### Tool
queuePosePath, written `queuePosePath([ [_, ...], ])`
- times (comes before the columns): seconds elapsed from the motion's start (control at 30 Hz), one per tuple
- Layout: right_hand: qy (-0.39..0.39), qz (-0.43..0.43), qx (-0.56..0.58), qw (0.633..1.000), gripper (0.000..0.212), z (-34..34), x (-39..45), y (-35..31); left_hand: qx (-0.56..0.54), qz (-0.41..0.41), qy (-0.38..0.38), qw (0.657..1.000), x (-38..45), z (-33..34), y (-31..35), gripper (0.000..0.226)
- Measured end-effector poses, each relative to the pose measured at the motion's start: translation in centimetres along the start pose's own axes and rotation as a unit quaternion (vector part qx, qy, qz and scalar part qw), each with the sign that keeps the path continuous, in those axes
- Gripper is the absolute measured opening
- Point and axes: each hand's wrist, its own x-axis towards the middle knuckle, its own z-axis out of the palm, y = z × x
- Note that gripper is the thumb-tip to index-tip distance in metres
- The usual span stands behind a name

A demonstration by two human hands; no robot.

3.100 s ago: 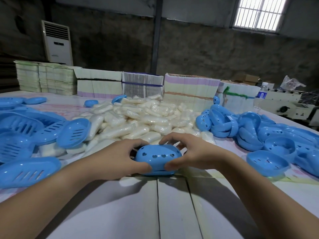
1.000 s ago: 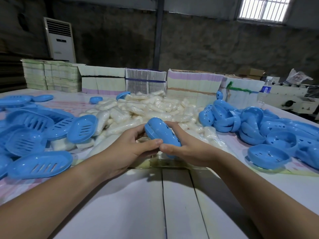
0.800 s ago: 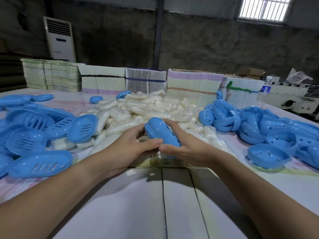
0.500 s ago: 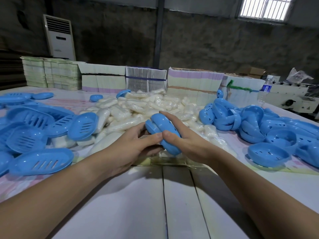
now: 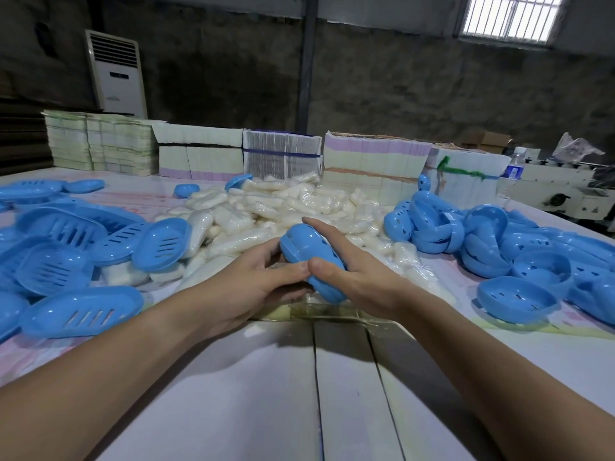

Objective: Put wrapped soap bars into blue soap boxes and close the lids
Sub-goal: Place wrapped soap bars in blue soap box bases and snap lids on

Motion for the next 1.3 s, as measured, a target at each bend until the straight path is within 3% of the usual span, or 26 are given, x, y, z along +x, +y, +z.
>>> queuePosePath([
  [0.17, 0.05, -0.011, 0.016, 0.999, 0.054, 0.1, 0.2, -0.2, -0.077, 0.001, 0.026, 0.997, 0.3, 0.3, -0.2, 0.052],
  [0.67, -0.011, 0.002, 0.007, 1.0, 0.055, 0.0, 0.1, 0.3, 0.092, 0.016, 0.0, 0.996, -0.2, -0.3, -0.7, 0.054],
  [0.77, 0.015, -0.01, 0.046, 0.999, 0.054, 0.5, 0.4, 0.2, 0.081, 0.046, 0.005, 0.996, -0.3, 0.1, -0.3, 0.052],
  [0.9, 0.063, -0.022, 0.089, 0.994, 0.052, 1.0, 0.9, 0.1, 0.071, 0.074, 0.071, 0.992, 0.1, 0.4, 0.0, 0.066],
  [1.03, 0.061, -0.012, 0.068, 0.996, 0.059, 1.1, 0.9, 0.8, 0.067, 0.055, 0.084, 0.993, 0.2, 0.7, -0.4, 0.039],
  [1.3, 0.048, -0.018, 0.11, 0.993, 0.052, 1.2, 0.7, 0.6, 0.058, 0.047, 0.068, 0.995, 0.2, 0.6, -0.3, 0.044],
])
